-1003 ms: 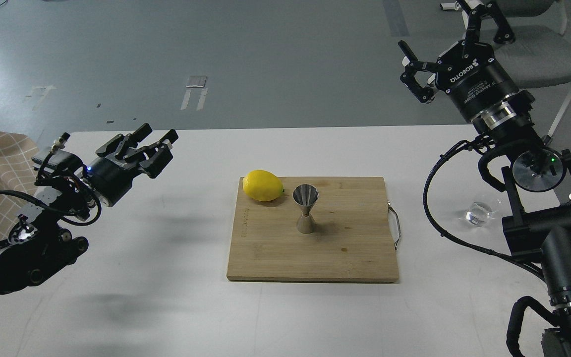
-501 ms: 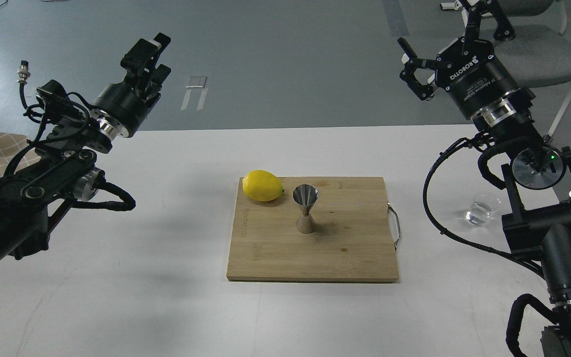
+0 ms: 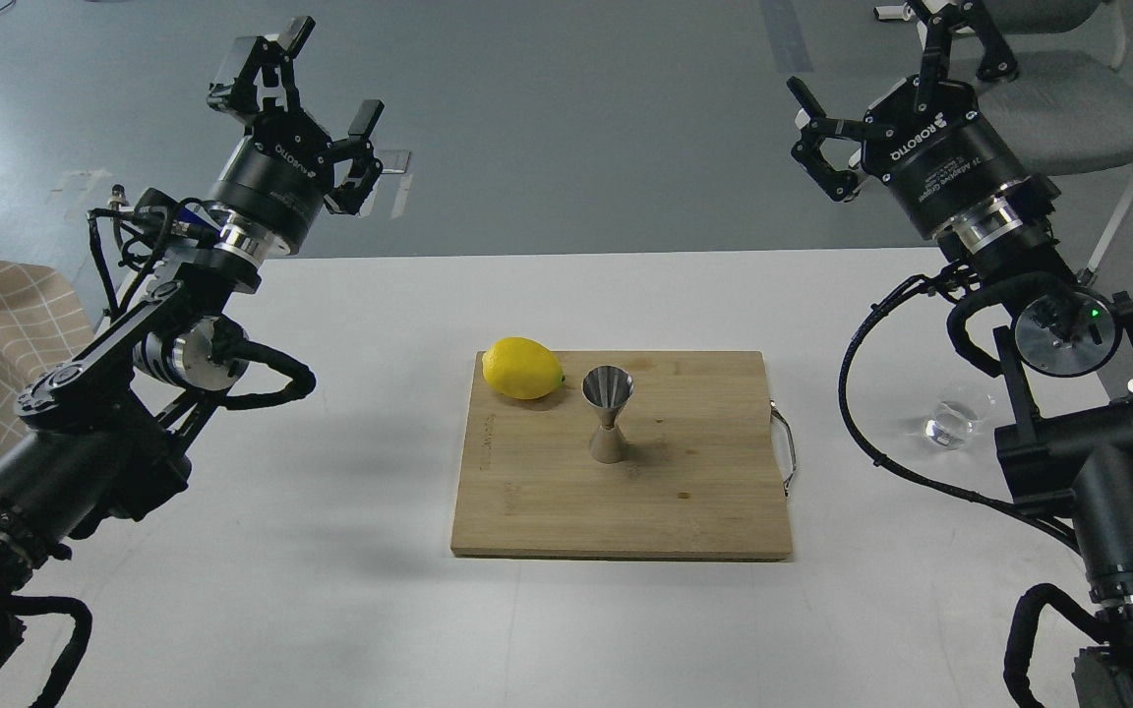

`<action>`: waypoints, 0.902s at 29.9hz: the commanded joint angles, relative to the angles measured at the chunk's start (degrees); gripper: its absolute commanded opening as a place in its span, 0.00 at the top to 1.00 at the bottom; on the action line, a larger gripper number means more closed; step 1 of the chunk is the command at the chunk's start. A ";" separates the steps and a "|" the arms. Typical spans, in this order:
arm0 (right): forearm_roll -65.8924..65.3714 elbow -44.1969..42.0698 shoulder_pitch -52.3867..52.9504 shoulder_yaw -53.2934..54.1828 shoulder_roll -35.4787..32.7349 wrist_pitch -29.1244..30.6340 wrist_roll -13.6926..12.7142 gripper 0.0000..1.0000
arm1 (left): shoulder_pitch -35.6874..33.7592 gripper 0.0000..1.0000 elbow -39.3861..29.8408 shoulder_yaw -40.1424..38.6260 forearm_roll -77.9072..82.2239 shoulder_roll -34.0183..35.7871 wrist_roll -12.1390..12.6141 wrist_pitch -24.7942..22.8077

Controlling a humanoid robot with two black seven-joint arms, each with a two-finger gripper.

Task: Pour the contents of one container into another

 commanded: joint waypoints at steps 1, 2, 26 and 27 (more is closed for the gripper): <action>0.00 0.00 0.00 0.01 0.00 0.00 0.02 0.00 | 1.44 0.02 0.06 -1.01 -2.67 -1.54 0.02 -2.46; 0.00 0.00 0.00 0.01 0.00 0.00 0.02 0.00 | 1.61 0.02 0.06 -1.01 -2.76 -1.63 0.02 -2.46; 15.82 1.22 -5.09 1.24 0.00 -4.36 -0.24 0.00 | 2.49 0.02 0.41 -1.10 -2.76 -3.21 0.02 -1.76; 15.82 1.23 -5.10 1.24 0.00 -4.36 -0.24 0.00 | 2.49 0.02 0.41 -1.10 -2.76 -3.21 0.02 -1.76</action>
